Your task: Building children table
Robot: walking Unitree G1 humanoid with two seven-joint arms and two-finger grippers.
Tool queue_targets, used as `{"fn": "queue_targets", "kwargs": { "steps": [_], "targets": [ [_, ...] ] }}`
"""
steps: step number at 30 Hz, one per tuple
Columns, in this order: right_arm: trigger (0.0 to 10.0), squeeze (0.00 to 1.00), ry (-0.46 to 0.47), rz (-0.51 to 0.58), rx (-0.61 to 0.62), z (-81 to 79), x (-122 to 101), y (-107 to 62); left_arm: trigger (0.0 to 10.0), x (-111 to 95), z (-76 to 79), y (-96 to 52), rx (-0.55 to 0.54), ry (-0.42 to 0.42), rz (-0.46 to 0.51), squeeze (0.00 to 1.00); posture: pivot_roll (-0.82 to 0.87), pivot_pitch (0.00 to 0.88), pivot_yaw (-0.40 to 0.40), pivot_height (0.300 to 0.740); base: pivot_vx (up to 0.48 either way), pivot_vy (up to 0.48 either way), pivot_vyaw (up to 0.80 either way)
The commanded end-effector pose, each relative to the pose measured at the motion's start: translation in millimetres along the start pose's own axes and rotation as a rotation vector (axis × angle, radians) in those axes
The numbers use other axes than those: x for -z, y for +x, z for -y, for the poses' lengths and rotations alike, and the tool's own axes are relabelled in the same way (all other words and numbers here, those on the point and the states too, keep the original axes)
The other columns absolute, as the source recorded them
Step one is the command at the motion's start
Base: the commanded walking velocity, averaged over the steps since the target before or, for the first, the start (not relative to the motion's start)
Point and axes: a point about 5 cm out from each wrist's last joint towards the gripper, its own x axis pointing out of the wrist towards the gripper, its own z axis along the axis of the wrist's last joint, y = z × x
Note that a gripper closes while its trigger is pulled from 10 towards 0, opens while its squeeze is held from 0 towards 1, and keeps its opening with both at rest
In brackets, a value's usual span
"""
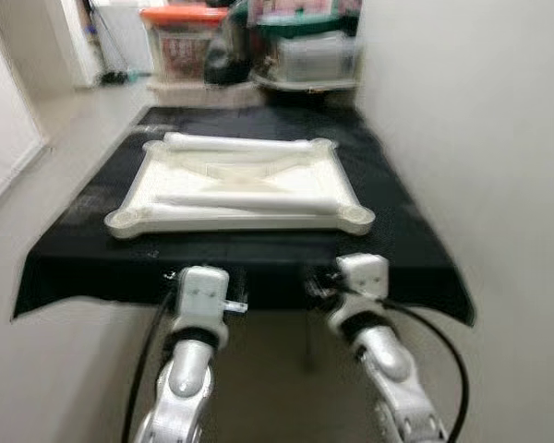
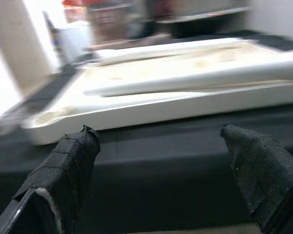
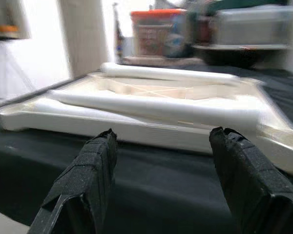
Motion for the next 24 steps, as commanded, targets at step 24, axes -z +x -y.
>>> {"fn": "queue_targets", "kwargs": {
  "steps": [24],
  "targets": [
    [10.0,0.00,-0.107,0.093,-0.123,12.5,-37.7,44.1,10.0,9.3,-5.3,0.8,-0.039,0.012,-0.035,0.00,0.15,0.000,-0.068,0.740,0.315,0.000,0.00]
  ]
}}
